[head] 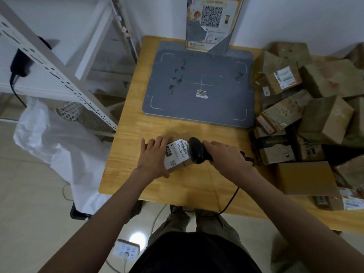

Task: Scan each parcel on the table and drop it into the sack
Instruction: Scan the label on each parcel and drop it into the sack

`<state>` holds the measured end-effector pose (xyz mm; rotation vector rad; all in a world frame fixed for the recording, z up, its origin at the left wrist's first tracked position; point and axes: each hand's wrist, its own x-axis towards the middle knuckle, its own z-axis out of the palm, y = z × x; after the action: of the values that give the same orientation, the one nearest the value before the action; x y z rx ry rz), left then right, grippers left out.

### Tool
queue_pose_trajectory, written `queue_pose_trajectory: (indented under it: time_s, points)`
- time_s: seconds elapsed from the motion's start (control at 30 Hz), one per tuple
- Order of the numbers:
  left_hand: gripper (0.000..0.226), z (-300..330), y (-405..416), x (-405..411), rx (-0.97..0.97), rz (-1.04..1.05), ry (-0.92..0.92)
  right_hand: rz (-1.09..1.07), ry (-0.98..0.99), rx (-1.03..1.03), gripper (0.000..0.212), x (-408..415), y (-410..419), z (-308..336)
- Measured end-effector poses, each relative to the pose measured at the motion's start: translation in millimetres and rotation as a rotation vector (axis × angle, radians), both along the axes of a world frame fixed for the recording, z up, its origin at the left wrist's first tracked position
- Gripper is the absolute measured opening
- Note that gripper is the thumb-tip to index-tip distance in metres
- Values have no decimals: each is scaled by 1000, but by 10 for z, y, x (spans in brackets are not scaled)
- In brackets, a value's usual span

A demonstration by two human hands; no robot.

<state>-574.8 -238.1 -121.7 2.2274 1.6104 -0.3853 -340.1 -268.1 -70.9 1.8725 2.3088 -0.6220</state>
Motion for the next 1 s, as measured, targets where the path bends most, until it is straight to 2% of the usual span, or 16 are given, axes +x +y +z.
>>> queue_pose_trajectory:
  time_s: [0.17,0.43,0.6,1.0]
  points:
    - [132,54,9,-61,21,-39,3,111,-63,28,38,-71,-59,-19]
    - [130,62,-15,-83,38,-60,-20,160,-89,26,35,-71,-92,-8]
    - [129,73,-21,-100,44,-80,-20,199,-105,-5,40,-65,-139,13]
    - [133,114,-108,-19,60,-126,-32,144,-148,19,44,12,-341,105]
